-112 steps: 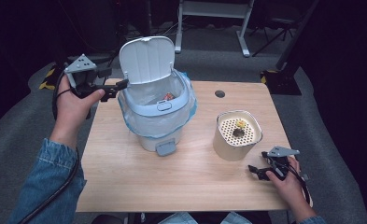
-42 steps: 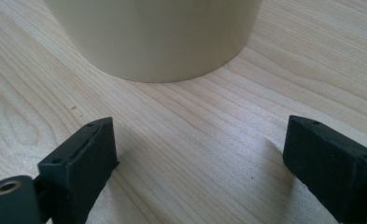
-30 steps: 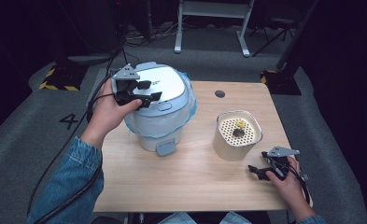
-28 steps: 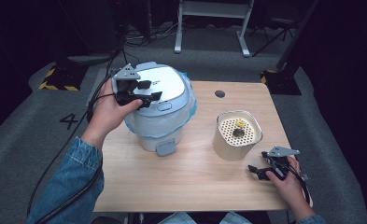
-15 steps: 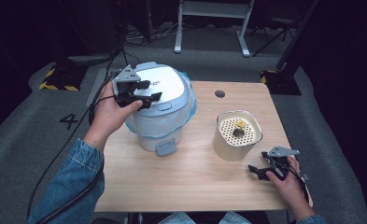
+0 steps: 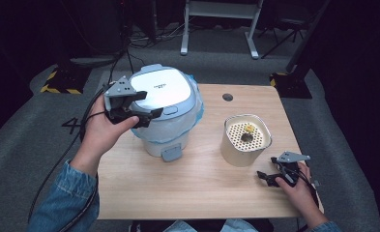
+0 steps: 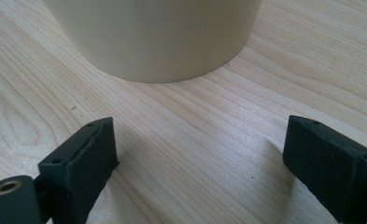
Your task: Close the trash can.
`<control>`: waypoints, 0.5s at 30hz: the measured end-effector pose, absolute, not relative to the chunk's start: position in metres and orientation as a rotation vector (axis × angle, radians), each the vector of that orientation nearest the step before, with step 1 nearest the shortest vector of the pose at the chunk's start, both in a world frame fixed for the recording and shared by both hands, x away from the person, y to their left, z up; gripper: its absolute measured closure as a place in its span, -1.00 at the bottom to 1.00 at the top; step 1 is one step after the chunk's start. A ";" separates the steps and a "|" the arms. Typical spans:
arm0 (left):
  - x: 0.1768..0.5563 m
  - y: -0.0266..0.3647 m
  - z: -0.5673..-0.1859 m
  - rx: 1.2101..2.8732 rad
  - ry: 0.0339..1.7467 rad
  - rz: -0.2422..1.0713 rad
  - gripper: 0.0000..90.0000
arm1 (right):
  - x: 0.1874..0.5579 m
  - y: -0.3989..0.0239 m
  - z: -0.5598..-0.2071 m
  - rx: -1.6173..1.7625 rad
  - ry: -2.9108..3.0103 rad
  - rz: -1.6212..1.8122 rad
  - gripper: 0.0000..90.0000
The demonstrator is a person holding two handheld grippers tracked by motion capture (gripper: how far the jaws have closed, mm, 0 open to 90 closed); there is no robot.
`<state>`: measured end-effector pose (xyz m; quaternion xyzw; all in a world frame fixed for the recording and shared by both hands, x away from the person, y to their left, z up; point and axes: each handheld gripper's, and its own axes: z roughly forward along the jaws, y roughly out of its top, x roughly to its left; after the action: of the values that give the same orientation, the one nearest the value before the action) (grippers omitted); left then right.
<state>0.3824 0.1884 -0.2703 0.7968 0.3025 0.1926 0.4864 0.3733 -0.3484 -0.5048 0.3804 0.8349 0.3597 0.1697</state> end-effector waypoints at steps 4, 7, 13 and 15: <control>0.368 0.192 -0.274 1.941 0.741 0.478 -0.48 | 0.373 -0.348 -0.505 1.081 2.373 1.022 -0.77; 0.357 0.195 -0.280 1.941 0.755 0.481 -0.49 | 0.373 -0.348 -0.505 1.081 2.373 1.022 -0.77; 0.342 0.199 -0.296 1.951 0.781 0.469 -0.49 | 0.373 -0.348 -0.505 1.081 2.373 1.022 -0.77; 0.339 0.201 -0.303 1.952 0.788 0.472 -0.49 | 0.373 -0.348 -0.505 1.081 2.373 1.022 -0.77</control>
<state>0.3390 0.2007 -0.3030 0.7974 0.3220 0.1930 0.4724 0.3733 -0.3484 -0.5047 0.3804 0.8350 0.3596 0.1699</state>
